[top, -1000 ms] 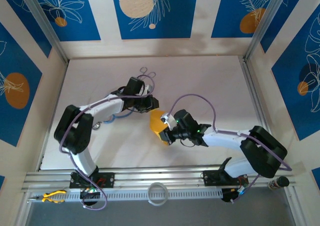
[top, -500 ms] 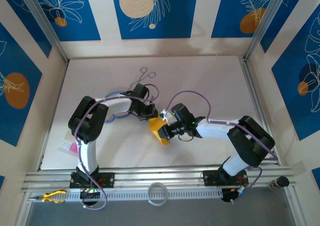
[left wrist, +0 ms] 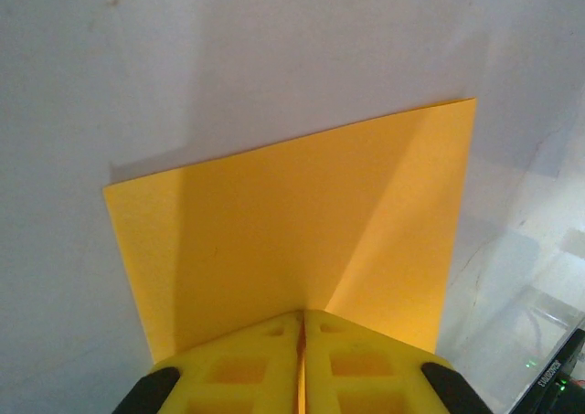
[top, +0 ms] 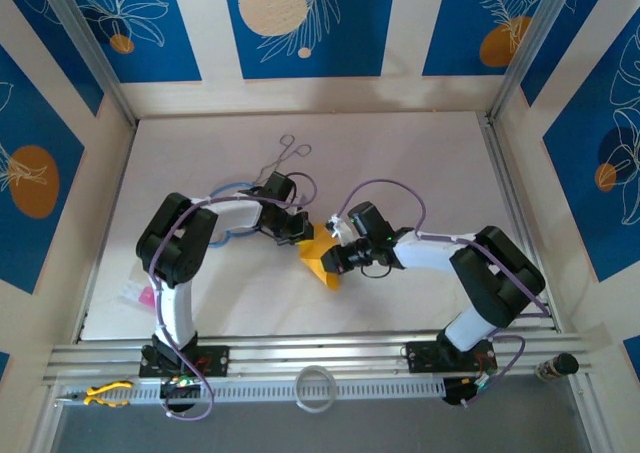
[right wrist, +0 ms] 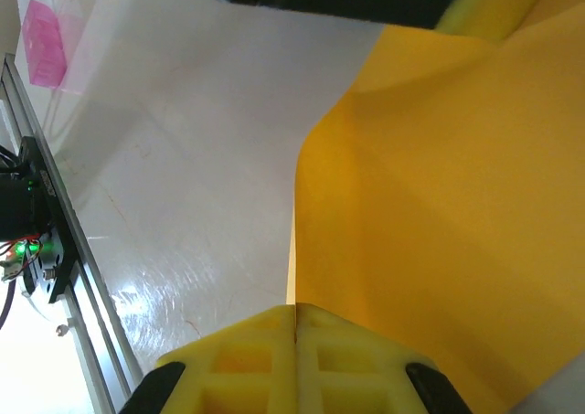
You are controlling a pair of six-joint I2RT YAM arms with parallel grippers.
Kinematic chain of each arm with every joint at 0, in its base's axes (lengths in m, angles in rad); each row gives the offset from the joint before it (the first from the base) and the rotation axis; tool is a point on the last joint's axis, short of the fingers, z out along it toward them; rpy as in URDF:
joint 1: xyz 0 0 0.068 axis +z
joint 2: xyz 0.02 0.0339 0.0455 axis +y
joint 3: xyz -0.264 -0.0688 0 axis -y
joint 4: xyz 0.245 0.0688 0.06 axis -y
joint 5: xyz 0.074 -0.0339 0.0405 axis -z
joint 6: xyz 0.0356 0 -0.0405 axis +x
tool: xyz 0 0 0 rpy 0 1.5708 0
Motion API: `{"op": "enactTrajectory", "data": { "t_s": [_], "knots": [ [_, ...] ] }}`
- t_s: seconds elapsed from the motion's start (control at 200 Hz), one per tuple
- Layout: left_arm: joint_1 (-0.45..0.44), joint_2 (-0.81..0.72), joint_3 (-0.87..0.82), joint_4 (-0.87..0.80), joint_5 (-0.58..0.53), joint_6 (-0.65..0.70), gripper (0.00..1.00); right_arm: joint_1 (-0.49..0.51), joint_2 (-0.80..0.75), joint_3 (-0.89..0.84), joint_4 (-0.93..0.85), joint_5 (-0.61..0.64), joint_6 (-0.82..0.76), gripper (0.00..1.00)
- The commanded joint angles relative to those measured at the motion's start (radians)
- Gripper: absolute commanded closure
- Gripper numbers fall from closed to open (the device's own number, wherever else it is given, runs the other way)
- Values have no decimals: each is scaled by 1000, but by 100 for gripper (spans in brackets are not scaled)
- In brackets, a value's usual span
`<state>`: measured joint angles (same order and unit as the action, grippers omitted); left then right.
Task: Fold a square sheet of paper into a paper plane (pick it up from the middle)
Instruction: Third fold the triangle at the center of the table.
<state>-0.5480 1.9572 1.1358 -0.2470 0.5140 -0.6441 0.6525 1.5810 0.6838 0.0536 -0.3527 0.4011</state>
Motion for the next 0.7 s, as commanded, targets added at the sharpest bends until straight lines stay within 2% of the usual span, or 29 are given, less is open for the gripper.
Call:
{"op": "enactTrajectory", "data": {
  "t_s": [0.0, 0.695],
  "knots": [
    [-7, 29, -36, -48, -45, 21, 89, -16, 21, 34, -51, -29, -20, 98],
    [-7, 21, -38, -44, -45, 16, 89, -22, 73, 91, -131, 103, -27, 98]
  ]
}}
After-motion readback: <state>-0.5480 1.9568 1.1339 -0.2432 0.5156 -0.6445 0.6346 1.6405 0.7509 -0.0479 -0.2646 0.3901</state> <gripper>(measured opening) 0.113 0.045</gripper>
